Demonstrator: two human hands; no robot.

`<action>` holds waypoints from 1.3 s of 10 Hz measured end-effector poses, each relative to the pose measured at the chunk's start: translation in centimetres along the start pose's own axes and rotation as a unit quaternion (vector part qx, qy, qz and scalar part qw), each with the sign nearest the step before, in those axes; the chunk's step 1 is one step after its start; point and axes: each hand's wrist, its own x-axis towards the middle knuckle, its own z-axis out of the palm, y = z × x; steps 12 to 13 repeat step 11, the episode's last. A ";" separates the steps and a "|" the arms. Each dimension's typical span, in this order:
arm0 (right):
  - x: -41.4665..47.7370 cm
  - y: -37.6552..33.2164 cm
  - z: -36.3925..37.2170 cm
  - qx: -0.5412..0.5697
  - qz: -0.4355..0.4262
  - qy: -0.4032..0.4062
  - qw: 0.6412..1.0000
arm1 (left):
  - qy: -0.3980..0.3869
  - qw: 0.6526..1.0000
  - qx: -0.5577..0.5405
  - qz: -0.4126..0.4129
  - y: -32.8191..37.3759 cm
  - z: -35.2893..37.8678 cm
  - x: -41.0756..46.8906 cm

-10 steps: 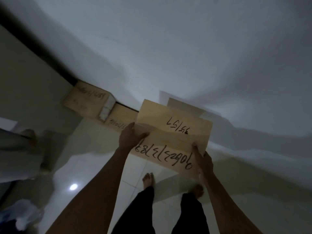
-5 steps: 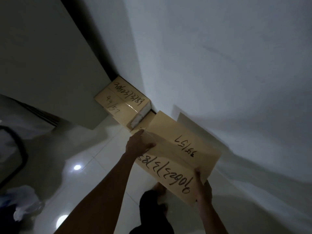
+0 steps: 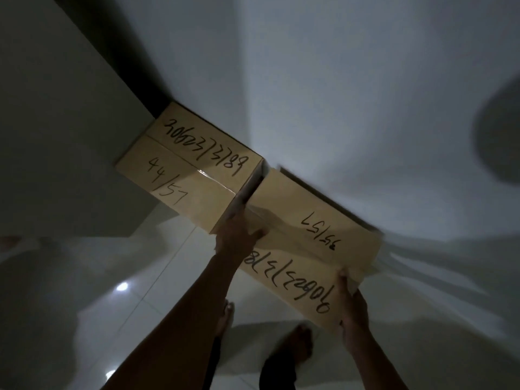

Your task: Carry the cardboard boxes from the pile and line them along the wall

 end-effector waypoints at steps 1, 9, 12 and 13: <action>1.2 -0.4 2.4 -0.002 -0.008 0.020 1.000 | 0.020 0.998 0.028 0.047 -0.6 0.9 1.7; -4.2 -4.1 3.4 -0.095 -0.110 0.081 0.986 | -0.108 0.922 0.315 0.197 -4.1 -5.3 -0.6; -23.7 -6.9 -3.4 -0.160 -0.259 0.112 0.946 | -0.085 0.929 0.296 0.204 2.5 -16.7 -15.4; -23.7 -6.9 -3.4 -0.160 -0.259 0.112 0.946 | -0.085 0.929 0.296 0.204 2.5 -16.7 -15.4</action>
